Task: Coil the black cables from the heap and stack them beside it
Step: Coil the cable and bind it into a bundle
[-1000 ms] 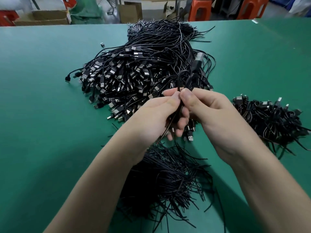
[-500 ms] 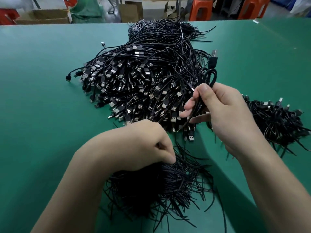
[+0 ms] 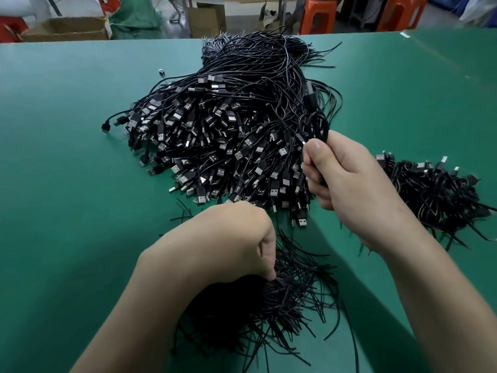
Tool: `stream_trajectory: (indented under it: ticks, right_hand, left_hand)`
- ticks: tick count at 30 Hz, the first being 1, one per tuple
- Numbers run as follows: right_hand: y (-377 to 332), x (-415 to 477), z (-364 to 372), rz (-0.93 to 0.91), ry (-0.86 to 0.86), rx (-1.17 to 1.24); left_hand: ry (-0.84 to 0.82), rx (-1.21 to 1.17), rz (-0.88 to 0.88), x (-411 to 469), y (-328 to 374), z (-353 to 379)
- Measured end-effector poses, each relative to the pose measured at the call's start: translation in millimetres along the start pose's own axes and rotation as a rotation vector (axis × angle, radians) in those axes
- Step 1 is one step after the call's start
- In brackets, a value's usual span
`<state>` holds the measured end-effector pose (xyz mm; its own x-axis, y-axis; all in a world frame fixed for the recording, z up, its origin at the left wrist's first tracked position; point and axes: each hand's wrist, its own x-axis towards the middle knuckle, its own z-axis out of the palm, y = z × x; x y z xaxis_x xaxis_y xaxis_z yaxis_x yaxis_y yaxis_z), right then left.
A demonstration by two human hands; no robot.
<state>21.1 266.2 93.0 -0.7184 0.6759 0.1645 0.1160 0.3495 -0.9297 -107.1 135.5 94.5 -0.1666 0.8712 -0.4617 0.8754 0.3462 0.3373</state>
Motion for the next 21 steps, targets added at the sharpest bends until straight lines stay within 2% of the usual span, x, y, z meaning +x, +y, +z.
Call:
stream_trajectory:
  ticks: [4, 14, 16, 19, 21]
  right_hand:
    - [2.5, 0.4, -1.5, -0.005, -0.031, -0.049]
    - [-2.7, -1.9, -5.3, -0.04, -0.023, 0.018]
    - [-5.3, -2.3, -6.8, -0.075, -0.036, 0.029]
    - [-9.5, -2.7, -9.1, -0.125, -0.05, 0.067]
    - [-10.1, -3.8, -7.3, -0.15, -0.073, 0.01]
  left_hand:
    - [0.04, -0.083, 0.034, -2.7, -6.9, -6.8]
    - [0.184, -0.357, 0.159, -5.2, -22.8, -16.6]
    - [0.261, -0.406, 0.158, -6.6, -25.7, -17.8]
    - [0.49, -0.553, 0.138, -5.6, -26.4, -19.8]
    - [0.613, -0.677, 0.141, -4.8, -23.8, -21.0]
